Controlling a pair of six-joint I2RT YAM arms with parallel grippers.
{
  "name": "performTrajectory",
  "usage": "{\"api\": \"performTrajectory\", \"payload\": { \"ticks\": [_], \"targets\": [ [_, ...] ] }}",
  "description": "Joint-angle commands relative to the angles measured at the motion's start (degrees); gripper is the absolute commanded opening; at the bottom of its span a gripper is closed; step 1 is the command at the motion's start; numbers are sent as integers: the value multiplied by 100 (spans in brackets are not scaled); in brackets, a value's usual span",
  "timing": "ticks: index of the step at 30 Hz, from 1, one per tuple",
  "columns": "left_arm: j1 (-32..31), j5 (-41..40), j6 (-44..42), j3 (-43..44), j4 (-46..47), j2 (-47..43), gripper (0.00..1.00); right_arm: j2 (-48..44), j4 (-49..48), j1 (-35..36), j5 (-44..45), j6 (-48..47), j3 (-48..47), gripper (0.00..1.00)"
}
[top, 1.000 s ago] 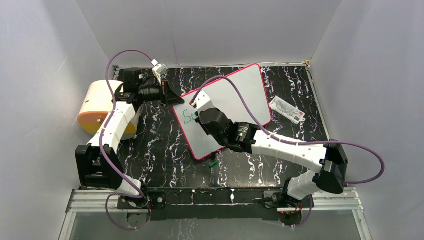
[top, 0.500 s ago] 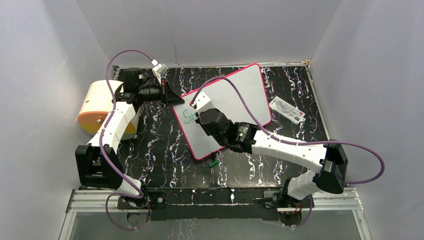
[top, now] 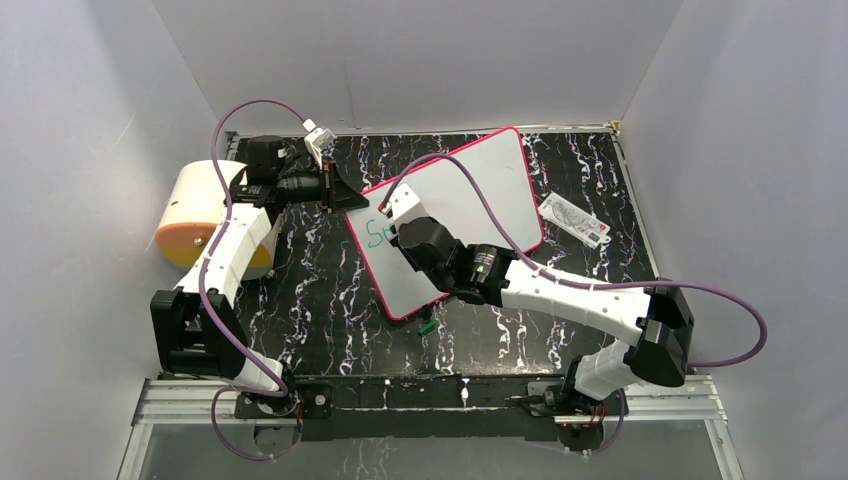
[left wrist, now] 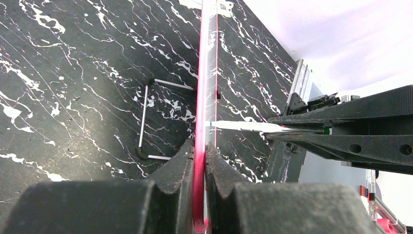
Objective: Write a sentence on the whiteboard
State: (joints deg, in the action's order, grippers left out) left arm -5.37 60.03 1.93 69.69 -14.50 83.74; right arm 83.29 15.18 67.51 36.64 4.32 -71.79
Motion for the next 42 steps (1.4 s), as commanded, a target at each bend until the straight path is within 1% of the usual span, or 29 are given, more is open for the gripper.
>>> {"api": "performTrajectory", "payload": {
  "ticks": [1, 12, 18, 21, 29, 36, 42],
  "targets": [
    [-61, -334, -230, -206, -267, -34, 0, 114, 23, -53, -34, 54, -243, 0],
    [-61, -334, -237, -202, -265, -33, 0, 97, 511, -46, -189, 239, -309, 0],
    [-65, -345, -235, -202, -267, -25, 0, 42, 550, -52, -162, 271, -285, 0],
    [-62, -352, -234, -202, -268, -25, 0, -70, 385, -51, -83, 249, -194, 0],
    [-61, -365, -229, -211, -265, -16, 0, -448, -426, -53, 131, -68, 15, 0],
    [-57, -361, -235, -211, -264, -16, 0, -375, -695, -79, 223, -278, -66, 0],
    [-61, -350, -229, -208, -267, -25, 0, -253, -741, -82, 182, -359, -166, 0]
  ]
}}
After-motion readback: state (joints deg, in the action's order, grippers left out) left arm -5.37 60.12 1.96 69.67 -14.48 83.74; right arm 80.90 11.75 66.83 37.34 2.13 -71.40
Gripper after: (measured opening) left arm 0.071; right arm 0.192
